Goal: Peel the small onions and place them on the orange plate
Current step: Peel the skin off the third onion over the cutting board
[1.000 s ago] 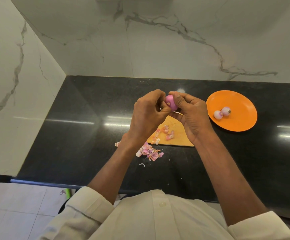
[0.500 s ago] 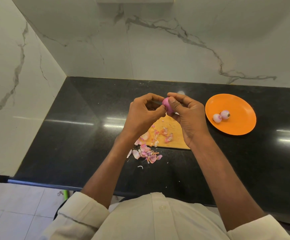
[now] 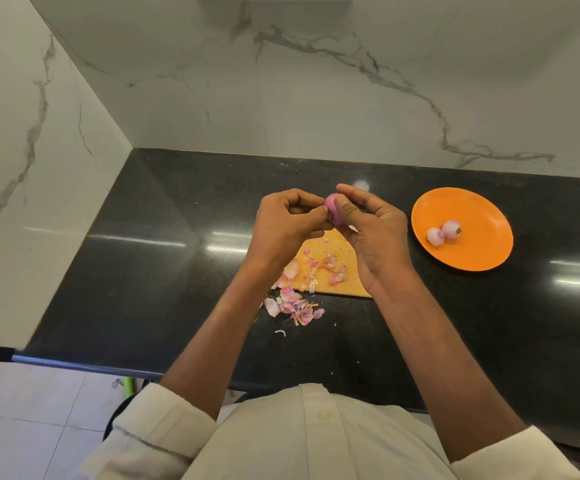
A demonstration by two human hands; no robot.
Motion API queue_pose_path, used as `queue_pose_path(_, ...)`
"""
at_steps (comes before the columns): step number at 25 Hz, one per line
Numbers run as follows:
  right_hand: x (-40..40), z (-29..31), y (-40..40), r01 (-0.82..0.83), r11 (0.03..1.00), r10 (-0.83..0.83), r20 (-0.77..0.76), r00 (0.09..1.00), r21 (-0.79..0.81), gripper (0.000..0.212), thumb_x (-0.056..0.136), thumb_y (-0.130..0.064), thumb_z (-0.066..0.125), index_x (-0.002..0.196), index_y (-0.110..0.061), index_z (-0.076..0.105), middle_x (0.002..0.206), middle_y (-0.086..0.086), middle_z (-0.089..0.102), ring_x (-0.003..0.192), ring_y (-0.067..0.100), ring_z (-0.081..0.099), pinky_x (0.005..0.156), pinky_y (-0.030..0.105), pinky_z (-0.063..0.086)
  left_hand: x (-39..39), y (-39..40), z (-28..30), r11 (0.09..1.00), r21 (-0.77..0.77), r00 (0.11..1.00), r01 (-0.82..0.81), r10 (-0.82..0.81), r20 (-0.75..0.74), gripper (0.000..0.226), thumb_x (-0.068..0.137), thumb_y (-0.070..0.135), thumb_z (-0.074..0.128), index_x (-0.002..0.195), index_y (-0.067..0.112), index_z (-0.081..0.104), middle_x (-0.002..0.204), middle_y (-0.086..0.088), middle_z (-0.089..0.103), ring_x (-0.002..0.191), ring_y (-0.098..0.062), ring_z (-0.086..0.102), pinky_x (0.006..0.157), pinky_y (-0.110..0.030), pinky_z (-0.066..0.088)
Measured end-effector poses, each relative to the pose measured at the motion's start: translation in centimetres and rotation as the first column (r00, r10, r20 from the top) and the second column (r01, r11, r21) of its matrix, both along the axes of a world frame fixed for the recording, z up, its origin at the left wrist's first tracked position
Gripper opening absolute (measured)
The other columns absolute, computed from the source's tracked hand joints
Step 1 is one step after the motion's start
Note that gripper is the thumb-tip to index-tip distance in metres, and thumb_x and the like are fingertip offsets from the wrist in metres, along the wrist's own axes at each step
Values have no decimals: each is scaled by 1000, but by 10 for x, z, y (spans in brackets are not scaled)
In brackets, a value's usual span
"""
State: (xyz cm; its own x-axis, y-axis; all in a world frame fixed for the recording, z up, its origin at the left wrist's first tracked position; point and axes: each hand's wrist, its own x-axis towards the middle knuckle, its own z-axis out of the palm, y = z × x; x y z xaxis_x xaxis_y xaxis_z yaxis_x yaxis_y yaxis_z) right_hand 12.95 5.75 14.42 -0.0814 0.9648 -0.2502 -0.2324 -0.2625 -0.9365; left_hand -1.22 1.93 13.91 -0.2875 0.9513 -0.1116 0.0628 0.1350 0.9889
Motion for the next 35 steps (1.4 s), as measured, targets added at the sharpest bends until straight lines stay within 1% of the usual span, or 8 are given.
queue_pose_path(4, -1, 0, 0, -9, 999, 8, -23, 1000, -40, 22, 90, -7, 77, 107, -20, 80, 108, -1, 79, 111, 23, 75, 90, 37, 64, -3, 2, 2, 1000, -22, 1000, -10, 9, -30, 18, 92, 14, 84, 106, 4, 78, 90, -13, 82, 85, -25, 82, 83, -48, 68)
queue_pose_path(7, -1, 2, 1, -28, 998, 25, -51, 998, -64, 22, 91, -6, 75, 110, -18, 79, 105, -1, 80, 110, 24, 75, 88, 35, 65, -2, 6, 4, 999, 9, 986, -40, 41, -163, 13, 89, 12, 86, 98, 6, 79, 81, -9, 80, 76, -24, 81, 75, -46, 69)
queue_pose_path(12, -9, 1, -2, -21, 997, 17, -50, 999, -74, 26, 91, -5, 77, 117, -12, 78, 108, 6, 81, 108, 22, 76, 88, 36, 64, 9, 8, -4, 975, 123, 908, -182, 215, -358, 7, 84, 15, 85, 84, 13, 78, 70, 1, 76, 64, -17, 76, 65, -45, 67)
queue_pose_path(18, -5, 8, 2, -9, 977, -41, -234, 971, -212, 28, 93, -8, 74, 121, -9, 75, 119, 14, 77, 111, 28, 76, 89, 37, 65, 9, 9, -4, 963, 197, 918, -186, 241, -316, 5, 89, 15, 82, 90, 13, 77, 77, 2, 76, 68, -15, 76, 68, -42, 67)
queue_pose_path(21, -2, 10, 3, -16, 972, -51, -280, 959, -232, 30, 95, -9, 71, 125, -6, 73, 122, 18, 75, 112, 31, 75, 94, 39, 64, 1, 4, -3, 977, 183, 977, -109, 139, -160, 12, 99, 14, 76, 110, 9, 77, 90, -4, 80, 77, -18, 80, 73, -40, 68)
queue_pose_path(23, -1, 11, 3, -25, 970, -50, -301, 952, -240, 29, 97, -9, 70, 125, -5, 72, 122, 19, 75, 111, 31, 75, 96, 41, 63, -5, 1, -3, 983, 177, 994, -50, 66, -86, 23, 97, 17, 79, 118, 10, 76, 95, -5, 81, 81, -20, 81, 75, -38, 68)
queue_pose_path(31, 4, 11, 3, -87, 971, 27, -261, 965, -224, 29, 98, -14, 70, 125, -6, 73, 124, 18, 74, 111, 32, 76, 92, 39, 64, -10, 1, 1, 976, 216, 988, -3, 37, -153, 18, 95, 17, 81, 105, 3, 79, 88, -8, 80, 76, -22, 80, 71, -36, 68)
queue_pose_path(35, 3, 11, 2, -111, 969, 59, -234, 970, -219, 31, 98, -13, 70, 127, -4, 72, 123, 18, 75, 109, 31, 76, 89, 38, 64, -7, 2, -1, 969, 246, 961, -9, 76, -265, 7, 95, 12, 79, 96, 5, 78, 79, -8, 75, 70, -25, 74, 67, -33, 65)
